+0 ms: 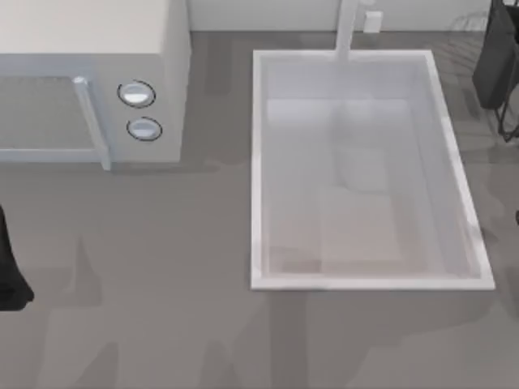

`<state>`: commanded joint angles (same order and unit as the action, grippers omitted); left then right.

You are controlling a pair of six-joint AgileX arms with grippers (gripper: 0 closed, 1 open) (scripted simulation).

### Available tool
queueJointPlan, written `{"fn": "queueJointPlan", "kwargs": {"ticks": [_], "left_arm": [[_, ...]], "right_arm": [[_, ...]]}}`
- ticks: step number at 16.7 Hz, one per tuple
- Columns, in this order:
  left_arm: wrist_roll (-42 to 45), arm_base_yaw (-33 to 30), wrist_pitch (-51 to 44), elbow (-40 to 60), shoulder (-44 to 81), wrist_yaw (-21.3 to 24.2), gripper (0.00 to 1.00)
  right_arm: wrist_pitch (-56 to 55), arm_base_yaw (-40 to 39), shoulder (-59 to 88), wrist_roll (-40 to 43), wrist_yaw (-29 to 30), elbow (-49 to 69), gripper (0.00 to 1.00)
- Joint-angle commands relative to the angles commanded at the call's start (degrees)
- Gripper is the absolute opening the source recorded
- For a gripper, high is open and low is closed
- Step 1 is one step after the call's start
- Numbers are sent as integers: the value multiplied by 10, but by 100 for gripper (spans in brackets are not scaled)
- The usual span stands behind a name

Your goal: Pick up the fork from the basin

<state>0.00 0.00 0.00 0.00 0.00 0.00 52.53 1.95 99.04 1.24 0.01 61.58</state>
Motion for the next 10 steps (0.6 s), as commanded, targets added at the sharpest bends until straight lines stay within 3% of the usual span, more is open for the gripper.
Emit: {"fn": "queueJointPlan", "kwargs": {"ticks": [4,10], "left_arm": [[0,0,0,0,0,0,100],[0,0,0,0,0,0,100]], "right_arm": [[0,0,0,0,0,0,98],[0,0,0,0,0,0,100]]}}
